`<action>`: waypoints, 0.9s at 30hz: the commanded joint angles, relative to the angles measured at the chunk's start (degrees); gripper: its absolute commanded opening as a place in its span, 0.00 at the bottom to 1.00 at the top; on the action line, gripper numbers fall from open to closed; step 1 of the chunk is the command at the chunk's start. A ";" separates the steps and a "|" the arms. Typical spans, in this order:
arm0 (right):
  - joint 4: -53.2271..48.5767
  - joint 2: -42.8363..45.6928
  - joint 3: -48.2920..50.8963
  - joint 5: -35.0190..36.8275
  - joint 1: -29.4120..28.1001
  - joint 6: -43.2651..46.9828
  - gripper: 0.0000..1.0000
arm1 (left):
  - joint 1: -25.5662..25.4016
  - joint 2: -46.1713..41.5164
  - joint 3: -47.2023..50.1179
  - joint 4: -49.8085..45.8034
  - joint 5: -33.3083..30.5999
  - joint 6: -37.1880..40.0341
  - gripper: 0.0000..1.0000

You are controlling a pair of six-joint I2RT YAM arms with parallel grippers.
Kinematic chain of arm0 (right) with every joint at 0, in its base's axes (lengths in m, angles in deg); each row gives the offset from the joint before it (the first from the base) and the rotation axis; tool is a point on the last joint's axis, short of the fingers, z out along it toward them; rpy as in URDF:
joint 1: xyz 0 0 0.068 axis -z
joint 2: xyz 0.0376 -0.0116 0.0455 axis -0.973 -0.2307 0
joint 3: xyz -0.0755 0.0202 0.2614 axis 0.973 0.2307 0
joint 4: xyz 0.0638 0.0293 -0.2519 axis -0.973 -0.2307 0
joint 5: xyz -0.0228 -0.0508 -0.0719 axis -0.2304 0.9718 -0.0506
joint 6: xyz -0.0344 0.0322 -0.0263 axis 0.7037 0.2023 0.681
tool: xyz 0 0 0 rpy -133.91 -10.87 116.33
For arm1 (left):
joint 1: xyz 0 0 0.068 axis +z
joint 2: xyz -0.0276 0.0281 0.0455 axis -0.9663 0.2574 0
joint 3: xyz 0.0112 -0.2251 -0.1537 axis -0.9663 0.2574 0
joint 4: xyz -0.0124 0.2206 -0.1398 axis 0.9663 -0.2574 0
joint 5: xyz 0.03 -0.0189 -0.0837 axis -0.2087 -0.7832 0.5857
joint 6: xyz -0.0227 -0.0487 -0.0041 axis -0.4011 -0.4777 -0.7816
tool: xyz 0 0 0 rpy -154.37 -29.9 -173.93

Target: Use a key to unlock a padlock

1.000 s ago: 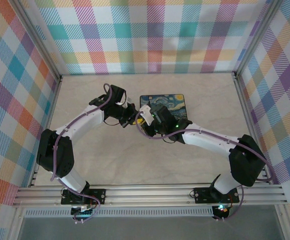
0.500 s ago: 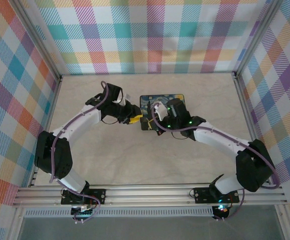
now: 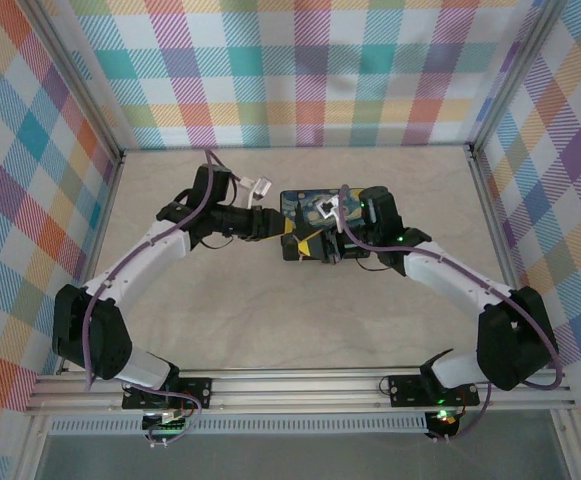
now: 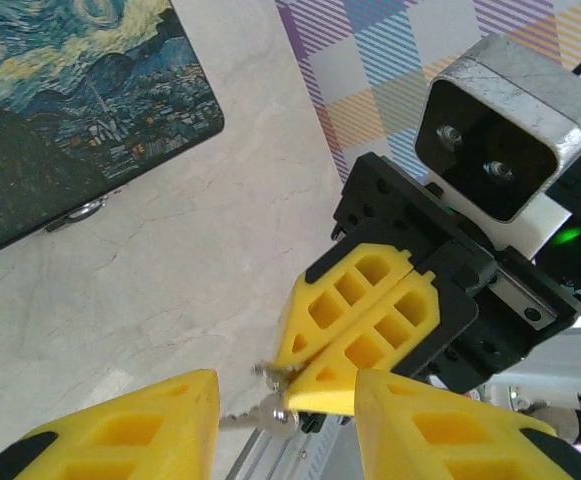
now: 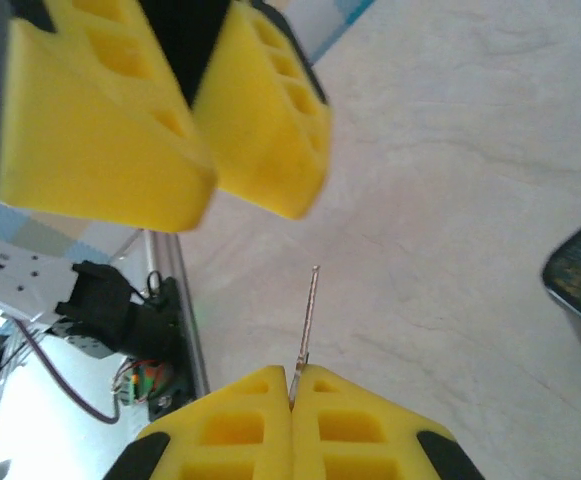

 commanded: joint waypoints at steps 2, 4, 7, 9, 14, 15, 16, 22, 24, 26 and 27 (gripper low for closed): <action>4.81 -2.31 -0.63 -5.76 0.11 -3.39 0.01 | -0.90 1.05 0.08 -1.49 -0.15 3.66 0.41; 5.14 -2.97 -0.80 -5.95 0.10 -3.72 0.01 | -0.93 0.81 0.21 -1.16 -1.01 3.28 0.41; 6.36 -3.73 -0.71 -6.56 0.09 -4.59 0.01 | -1.10 0.68 0.26 -0.11 0.36 2.78 0.41; 8.04 -3.76 -0.29 -7.02 0.09 -5.67 0.01 | -1.49 0.59 0.26 -0.17 1.16 3.34 0.39; 9.58 -4.19 0.14 -7.48 0.11 -6.65 0.01 | -1.89 1.42 -0.53 -3.71 0.63 6.01 0.37; 9.74 -4.19 0.24 -7.54 0.10 -6.82 0.01 | -1.85 1.54 -0.53 -4.03 0.26 6.19 0.36; 9.81 -4.19 0.21 -7.61 0.10 -6.82 0.01 | -1.88 1.64 -0.48 -3.99 0.44 6.30 0.36; 10.74 -5.34 -0.10 -8.46 0.10 -7.64 0.01 | -1.98 1.90 0.17 -2.48 1.53 5.68 0.28; 10.99 -5.60 -0.27 -8.63 0.09 -7.87 0.01 | -1.99 2.08 0.17 -2.48 1.43 5.77 0.25; 11.21 -5.96 -0.45 -8.96 0.11 -8.09 0.01 | -1.95 2.34 0.17 -2.57 1.51 5.77 0.21; 11.24 -6.06 -0.47 -8.94 0.14 -8.14 0.01 | -1.98 2.48 0.26 -2.59 1.59 5.77 0.19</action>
